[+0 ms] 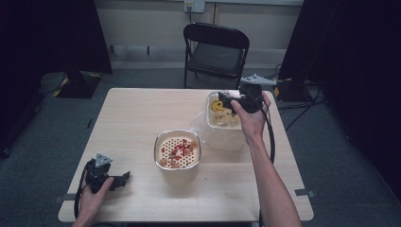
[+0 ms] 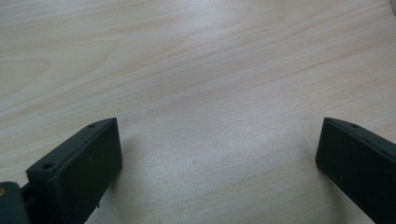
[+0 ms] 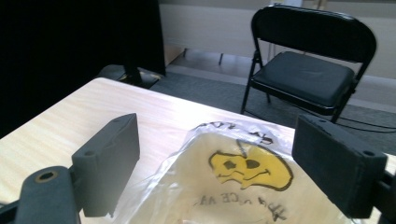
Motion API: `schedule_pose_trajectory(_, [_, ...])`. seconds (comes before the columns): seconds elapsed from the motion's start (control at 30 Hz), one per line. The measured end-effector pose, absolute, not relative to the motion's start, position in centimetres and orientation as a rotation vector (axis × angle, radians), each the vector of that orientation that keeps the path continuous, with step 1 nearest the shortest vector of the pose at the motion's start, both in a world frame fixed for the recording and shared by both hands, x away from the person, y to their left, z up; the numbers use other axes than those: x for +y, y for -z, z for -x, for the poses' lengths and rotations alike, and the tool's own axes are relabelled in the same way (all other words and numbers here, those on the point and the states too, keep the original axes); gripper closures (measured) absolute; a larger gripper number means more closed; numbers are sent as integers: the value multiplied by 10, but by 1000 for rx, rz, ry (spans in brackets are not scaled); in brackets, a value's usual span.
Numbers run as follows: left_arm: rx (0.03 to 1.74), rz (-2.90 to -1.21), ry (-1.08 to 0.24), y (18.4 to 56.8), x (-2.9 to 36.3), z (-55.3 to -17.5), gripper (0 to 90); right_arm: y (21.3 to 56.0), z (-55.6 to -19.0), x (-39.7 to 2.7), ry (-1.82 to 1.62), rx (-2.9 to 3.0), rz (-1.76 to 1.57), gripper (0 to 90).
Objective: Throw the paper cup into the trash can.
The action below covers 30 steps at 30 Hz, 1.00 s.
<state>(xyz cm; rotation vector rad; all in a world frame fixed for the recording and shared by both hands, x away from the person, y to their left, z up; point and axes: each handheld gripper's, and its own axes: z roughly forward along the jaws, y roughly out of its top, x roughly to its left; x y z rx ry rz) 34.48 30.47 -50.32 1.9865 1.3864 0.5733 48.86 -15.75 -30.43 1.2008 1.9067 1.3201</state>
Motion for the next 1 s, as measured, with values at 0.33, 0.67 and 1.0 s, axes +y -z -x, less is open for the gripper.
schedule_pose_trajectory(0.33, [1386, -1987, -574, 503, 305, -345, 0, 307, -456, -166, -1321, 1931, -1161, 161])
schedule_pose_trajectory(0.67, [1386, -1988, -574, 503, 305, -345, 0, 329, -397, -187, -1290, 1937, -1153, 162])
schedule_pose_trajectory(1.0, [1386, -1987, -574, 503, 305, -345, 0, 399, -345, -209, -1229, 1982, -1258, 163])
